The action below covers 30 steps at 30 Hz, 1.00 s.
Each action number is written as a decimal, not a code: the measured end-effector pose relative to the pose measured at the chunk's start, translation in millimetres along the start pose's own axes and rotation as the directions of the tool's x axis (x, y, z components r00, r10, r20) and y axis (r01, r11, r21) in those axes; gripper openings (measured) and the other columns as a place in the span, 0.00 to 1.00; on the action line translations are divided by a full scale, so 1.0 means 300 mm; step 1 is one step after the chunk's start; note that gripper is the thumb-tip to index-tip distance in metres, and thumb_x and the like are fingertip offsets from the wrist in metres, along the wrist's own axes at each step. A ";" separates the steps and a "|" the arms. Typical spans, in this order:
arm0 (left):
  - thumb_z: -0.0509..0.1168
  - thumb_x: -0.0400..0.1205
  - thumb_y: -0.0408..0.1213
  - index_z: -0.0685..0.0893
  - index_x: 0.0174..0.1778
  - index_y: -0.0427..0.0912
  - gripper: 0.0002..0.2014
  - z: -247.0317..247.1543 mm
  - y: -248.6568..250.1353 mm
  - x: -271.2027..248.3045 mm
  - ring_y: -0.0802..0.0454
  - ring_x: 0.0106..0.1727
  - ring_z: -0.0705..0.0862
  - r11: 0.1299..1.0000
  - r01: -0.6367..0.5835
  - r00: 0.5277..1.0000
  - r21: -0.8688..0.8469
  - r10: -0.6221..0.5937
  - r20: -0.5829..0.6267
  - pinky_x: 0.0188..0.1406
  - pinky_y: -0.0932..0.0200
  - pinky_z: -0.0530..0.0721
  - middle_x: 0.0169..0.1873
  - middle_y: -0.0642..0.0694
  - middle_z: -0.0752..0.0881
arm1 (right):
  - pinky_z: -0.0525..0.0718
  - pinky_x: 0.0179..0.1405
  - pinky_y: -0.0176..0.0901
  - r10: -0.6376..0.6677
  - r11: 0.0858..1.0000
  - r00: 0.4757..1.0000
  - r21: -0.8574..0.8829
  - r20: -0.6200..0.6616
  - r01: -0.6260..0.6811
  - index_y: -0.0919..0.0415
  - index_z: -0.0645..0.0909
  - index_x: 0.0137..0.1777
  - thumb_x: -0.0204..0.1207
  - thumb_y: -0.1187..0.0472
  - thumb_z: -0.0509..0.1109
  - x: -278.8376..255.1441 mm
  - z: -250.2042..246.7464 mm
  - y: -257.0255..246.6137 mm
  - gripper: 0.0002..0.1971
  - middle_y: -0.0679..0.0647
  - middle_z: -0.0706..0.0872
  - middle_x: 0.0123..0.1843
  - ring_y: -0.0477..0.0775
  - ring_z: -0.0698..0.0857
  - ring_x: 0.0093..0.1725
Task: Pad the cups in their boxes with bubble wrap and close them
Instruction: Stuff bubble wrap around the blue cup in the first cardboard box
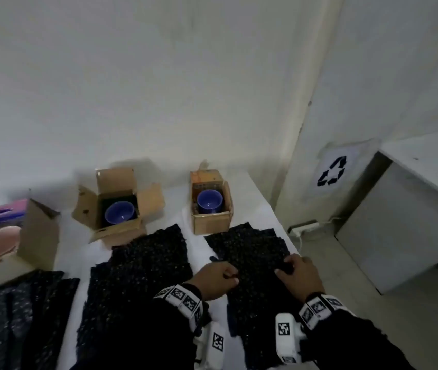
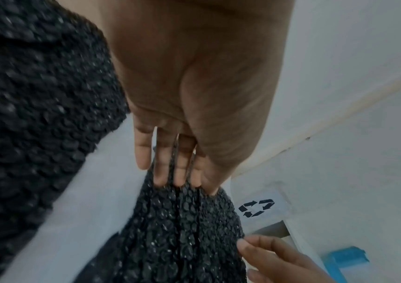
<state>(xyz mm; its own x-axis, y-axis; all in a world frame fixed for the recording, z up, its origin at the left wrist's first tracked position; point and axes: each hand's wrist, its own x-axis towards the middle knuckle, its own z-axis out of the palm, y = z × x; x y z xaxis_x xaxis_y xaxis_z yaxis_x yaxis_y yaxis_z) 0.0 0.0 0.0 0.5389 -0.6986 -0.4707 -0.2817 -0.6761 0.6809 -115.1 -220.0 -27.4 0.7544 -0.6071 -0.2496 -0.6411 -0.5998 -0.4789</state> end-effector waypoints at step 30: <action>0.76 0.74 0.36 0.85 0.62 0.45 0.20 -0.249 0.084 0.133 0.59 0.54 0.86 0.963 -0.214 0.891 -0.165 0.123 -0.437 0.55 0.69 0.79 0.52 0.53 0.88 | 0.70 0.69 0.46 -0.612 0.728 0.765 0.234 -0.202 0.645 0.49 0.71 0.74 0.67 0.45 0.70 0.259 -0.145 -0.336 0.33 0.49 0.77 0.70 0.51 0.74 0.69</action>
<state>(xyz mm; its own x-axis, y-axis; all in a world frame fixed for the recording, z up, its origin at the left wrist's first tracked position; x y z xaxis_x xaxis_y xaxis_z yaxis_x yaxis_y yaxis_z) 73.6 -27.3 40.2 0.7924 -0.6032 -0.0910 -0.2550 -0.4631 0.8488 2.0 -229.5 37.9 0.9408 -0.2021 0.2721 0.0527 -0.7056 -0.7066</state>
